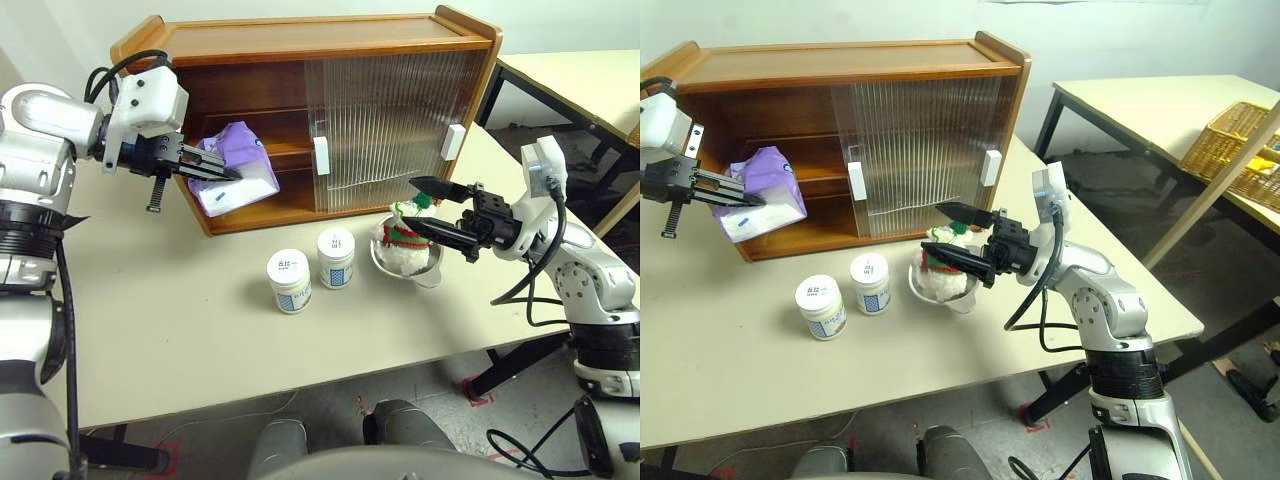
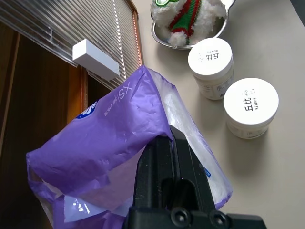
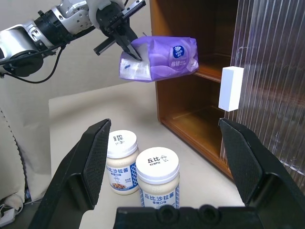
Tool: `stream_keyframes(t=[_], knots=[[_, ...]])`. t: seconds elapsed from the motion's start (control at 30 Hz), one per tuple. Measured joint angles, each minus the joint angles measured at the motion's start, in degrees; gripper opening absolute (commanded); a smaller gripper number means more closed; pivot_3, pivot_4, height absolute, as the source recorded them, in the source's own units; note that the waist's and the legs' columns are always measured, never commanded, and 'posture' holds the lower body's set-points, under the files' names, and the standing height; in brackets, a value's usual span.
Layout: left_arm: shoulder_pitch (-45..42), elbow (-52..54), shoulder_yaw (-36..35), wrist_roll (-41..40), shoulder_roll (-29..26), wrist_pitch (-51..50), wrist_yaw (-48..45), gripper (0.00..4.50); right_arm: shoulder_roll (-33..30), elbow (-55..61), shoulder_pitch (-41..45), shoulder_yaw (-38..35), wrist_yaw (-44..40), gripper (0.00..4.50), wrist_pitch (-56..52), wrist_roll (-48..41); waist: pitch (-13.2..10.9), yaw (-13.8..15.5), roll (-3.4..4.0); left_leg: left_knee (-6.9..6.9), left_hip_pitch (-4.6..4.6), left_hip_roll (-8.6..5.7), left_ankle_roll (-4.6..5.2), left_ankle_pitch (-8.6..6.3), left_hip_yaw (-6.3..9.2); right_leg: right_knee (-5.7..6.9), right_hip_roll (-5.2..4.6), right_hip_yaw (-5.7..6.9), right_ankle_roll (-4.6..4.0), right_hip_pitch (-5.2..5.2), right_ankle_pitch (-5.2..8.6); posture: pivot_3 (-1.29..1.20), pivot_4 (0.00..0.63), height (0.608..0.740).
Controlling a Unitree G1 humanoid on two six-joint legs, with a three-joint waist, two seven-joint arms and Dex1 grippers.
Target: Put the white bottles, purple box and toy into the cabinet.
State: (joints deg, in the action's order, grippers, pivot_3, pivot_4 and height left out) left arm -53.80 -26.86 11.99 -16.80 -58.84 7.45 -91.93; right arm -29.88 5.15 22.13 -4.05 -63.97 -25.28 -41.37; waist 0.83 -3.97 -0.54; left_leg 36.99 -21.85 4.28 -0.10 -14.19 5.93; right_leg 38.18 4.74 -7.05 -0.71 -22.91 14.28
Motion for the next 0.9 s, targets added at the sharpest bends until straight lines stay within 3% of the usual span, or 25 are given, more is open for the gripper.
stream_keyframes(t=[0.6, 0.9], knots=[[-6.4, -3.0, 2.0, -0.6, 3.4, 4.5, 0.1, 0.04, 0.5, 0.4, -0.4, 0.3, 0.7, 4.50, 0.1, 0.0, 0.0, -0.5, 0.00, 0.15, -0.05, 0.00, 0.02, 0.01, -0.03, -0.05, 0.05, -0.02, 0.06, 0.02, -0.05, -0.11, 0.000, 0.740], [-9.9, -20.6, 2.0, 9.4, 7.2, 17.8, 0.7, 0.04, 0.6, 0.8, -0.4, 0.4, 1.1, 4.50, 0.1, 0.0, 0.0, -0.5, 0.00, 0.16, -0.07, 0.01, 0.02, 0.01, 0.09, -0.08, 0.01, -0.10, 0.11, 0.02, -0.08, -0.12, 0.000, 0.740]])
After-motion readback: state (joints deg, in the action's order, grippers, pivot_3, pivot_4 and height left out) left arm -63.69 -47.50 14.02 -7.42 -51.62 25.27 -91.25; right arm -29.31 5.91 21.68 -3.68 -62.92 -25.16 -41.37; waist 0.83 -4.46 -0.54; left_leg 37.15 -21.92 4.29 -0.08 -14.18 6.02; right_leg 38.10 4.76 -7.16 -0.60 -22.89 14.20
